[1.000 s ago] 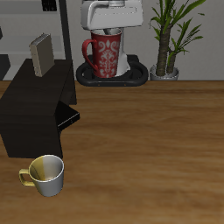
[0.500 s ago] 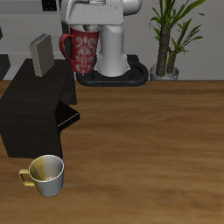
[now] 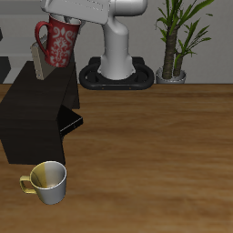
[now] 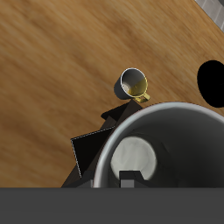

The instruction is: Yellow book upright top shelf and black book top region shelf and red mug top shelf

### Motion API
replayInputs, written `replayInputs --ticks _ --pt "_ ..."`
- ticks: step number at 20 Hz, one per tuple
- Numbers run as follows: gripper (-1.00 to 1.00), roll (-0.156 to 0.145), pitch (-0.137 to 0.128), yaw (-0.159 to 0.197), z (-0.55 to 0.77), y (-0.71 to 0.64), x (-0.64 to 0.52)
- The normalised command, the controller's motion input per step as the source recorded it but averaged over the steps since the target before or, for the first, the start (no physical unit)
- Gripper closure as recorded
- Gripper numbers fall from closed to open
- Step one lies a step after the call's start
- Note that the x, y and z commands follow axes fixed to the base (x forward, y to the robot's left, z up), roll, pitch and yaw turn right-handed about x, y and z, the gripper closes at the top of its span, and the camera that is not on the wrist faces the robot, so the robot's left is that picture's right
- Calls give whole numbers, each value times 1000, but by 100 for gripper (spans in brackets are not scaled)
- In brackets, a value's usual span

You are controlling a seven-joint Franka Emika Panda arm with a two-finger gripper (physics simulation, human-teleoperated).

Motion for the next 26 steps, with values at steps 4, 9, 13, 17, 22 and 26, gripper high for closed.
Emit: replayInputs --ticks 4,9,13,17,22,26 --pt "100 14 -38 -76 75 -90 6" --pt "100 17 -41 -76 113 -186 185" --pt "100 -17 -40 -33 82 -190 171" --pt "100 42 -42 -53 13 21 33" --pt "100 14 36 -1 -233 101 72" --pt "100 -32 53 -64 -325 -152 122"
